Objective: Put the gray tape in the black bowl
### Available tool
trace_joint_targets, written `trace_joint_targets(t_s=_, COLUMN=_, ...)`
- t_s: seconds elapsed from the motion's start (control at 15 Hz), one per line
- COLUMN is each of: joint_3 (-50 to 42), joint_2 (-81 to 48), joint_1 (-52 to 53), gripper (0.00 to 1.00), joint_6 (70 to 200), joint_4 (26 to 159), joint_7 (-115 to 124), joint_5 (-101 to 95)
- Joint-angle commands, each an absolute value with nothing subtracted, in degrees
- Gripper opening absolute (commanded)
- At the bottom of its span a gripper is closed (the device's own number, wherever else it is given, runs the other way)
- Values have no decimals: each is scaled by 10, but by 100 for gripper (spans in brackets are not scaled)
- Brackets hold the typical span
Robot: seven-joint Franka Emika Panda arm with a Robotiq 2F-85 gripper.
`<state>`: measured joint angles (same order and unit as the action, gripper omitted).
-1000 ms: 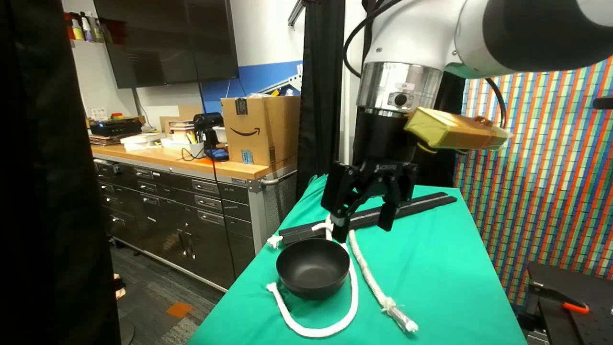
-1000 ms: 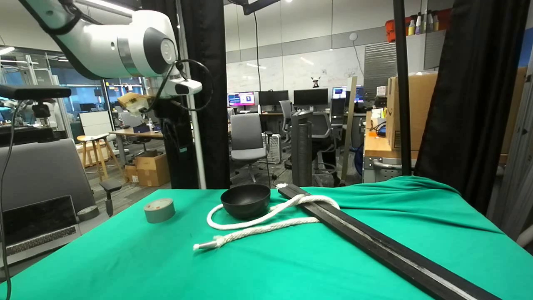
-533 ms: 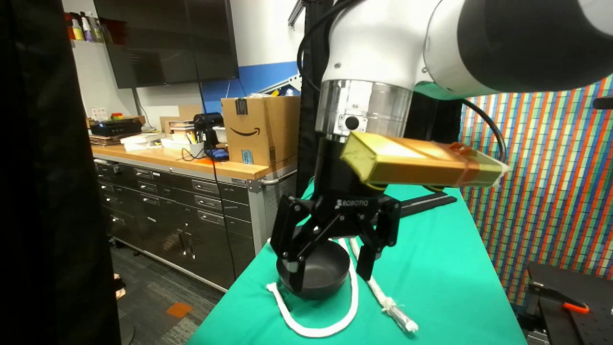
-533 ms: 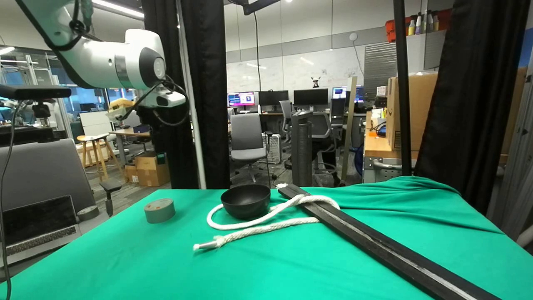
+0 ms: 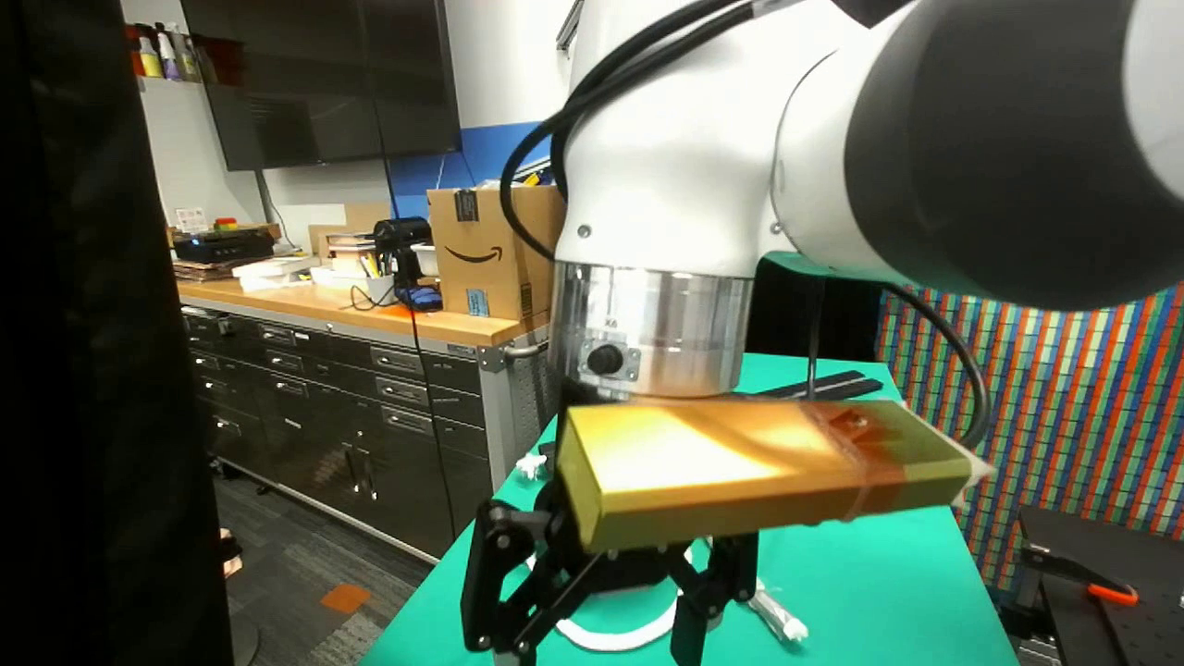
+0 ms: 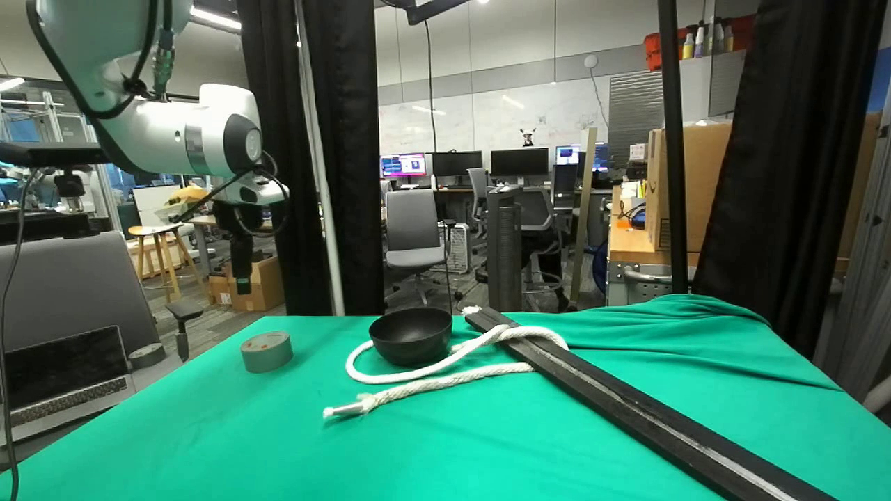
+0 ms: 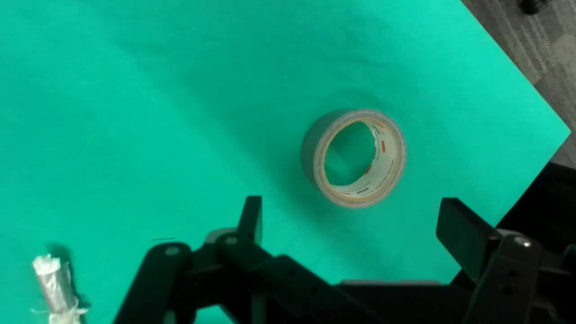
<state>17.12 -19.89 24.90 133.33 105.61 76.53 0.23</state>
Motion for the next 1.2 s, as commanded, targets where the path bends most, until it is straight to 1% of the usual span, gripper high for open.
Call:
trace_joint_targets(t_s=0.0, joint_3=156, joint_2=-241, joint_1=274, gripper=100, joint_6=1323, joint_4=1013, joint_7=789, joint_5=1)
trace_joint_targets(t_s=1.13, joint_3=117, joint_2=-353, joint_1=330, gripper=100, joint_6=1341, joint_4=945, joint_7=802, joint_5=-6)
